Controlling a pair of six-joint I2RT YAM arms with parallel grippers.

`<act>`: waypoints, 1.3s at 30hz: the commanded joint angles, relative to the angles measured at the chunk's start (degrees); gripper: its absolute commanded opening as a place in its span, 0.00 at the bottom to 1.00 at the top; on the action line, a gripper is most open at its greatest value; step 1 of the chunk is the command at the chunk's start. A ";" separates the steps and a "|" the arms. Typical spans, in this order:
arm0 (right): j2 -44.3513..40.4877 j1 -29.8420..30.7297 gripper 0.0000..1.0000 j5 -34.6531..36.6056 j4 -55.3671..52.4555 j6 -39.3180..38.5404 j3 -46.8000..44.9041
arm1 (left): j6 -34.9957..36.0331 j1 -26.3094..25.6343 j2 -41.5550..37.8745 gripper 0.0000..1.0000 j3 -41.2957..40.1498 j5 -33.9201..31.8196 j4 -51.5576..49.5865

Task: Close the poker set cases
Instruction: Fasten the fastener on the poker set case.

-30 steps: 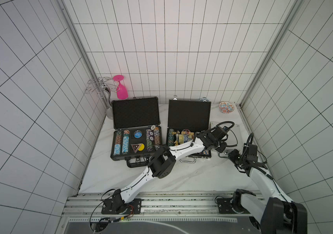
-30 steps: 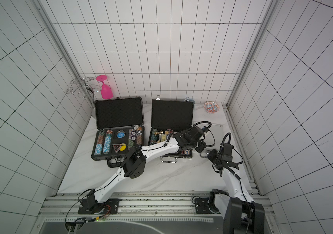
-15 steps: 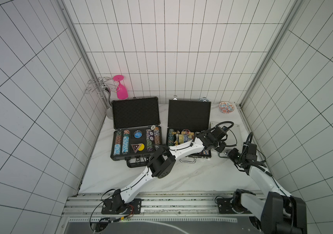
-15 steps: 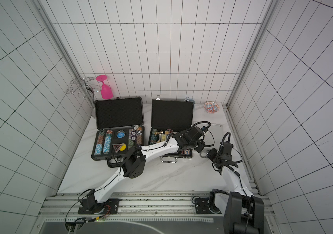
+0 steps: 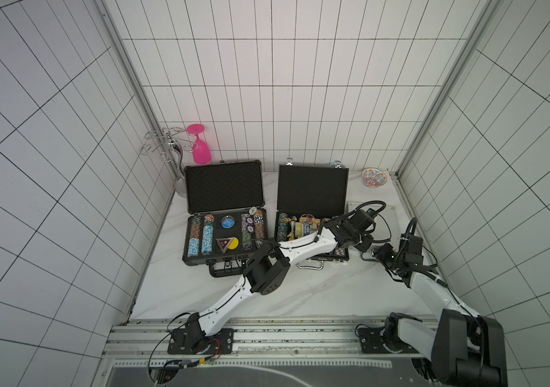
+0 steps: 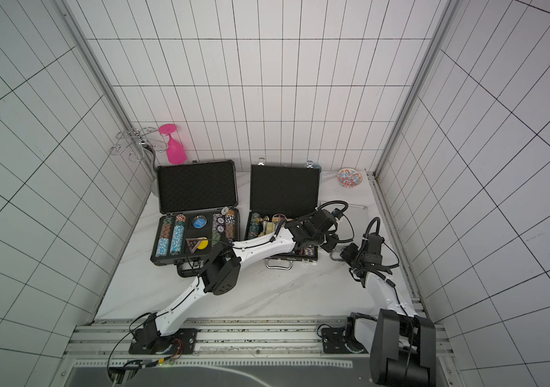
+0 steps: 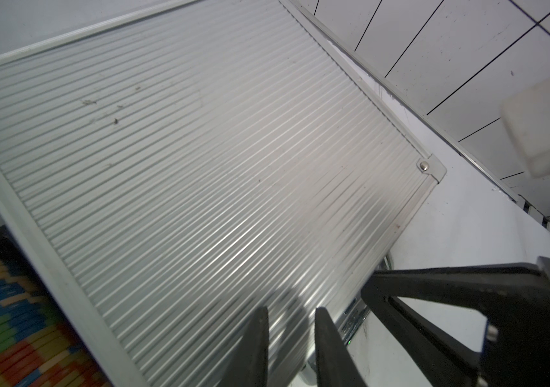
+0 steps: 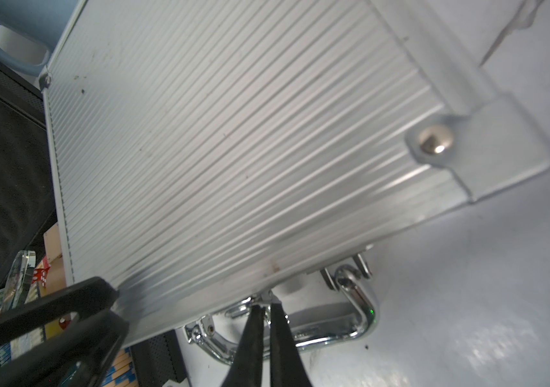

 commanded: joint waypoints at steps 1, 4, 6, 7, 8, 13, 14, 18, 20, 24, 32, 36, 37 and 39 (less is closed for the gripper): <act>-1.43 0.61 0.09 0.51 0.39 1.12 -0.83 | -0.92 0.39 4.43 0.26 -4.53 -0.78 -12.12; -0.28 0.66 0.08 0.10 0.49 1.32 -1.11 | -1.19 0.39 4.27 0.26 -4.60 -0.52 -12.01; 0.17 0.78 0.08 -0.11 1.36 1.77 -1.47 | -1.10 0.39 3.96 0.26 -4.70 -0.72 -11.96; 0.34 0.95 0.07 -0.07 1.57 1.83 -1.43 | -0.97 0.39 3.82 0.26 -4.62 -0.92 -11.93; 0.48 1.00 0.07 0.05 1.61 1.75 -1.33 | -0.94 0.48 3.69 0.26 -4.61 -1.06 -11.97; 1.24 1.49 0.06 -0.14 0.68 1.89 -1.14 | -0.92 0.66 3.00 0.26 -4.62 -1.16 -11.62; 1.16 1.87 0.06 0.11 0.23 1.91 -1.02 | -0.91 0.66 2.91 0.26 -4.62 -1.18 -11.62; -1.47 3.12 0.05 2.15 -5.15 2.33 -0.16 | -0.84 0.66 2.55 0.26 -4.62 -1.32 -11.42; -3.69 3.33 0.06 3.54 -7.73 2.53 0.01 | -0.79 0.59 2.49 0.26 -4.54 -1.32 -11.28; -5.74 3.34 0.05 5.51 -9.46 2.33 -0.33 | -0.93 0.63 2.36 0.26 -4.36 -1.34 -11.17; 0.91 3.36 0.04 3.81 -4.78 3.53 0.37 | -0.92 0.65 2.01 0.26 -4.53 -1.31 -11.17; 1.51 3.42 0.03 4.28 -2.30 4.01 0.12 | -0.97 0.67 1.96 0.26 -4.53 -1.30 -10.93; 1.66 3.42 0.04 4.04 -1.76 4.28 0.04 | -0.92 0.73 1.99 0.26 -4.51 -1.31 -10.92; 1.94 3.42 0.03 3.83 -0.75 4.54 0.08 | -0.84 0.74 1.89 0.26 -4.42 -1.29 -10.81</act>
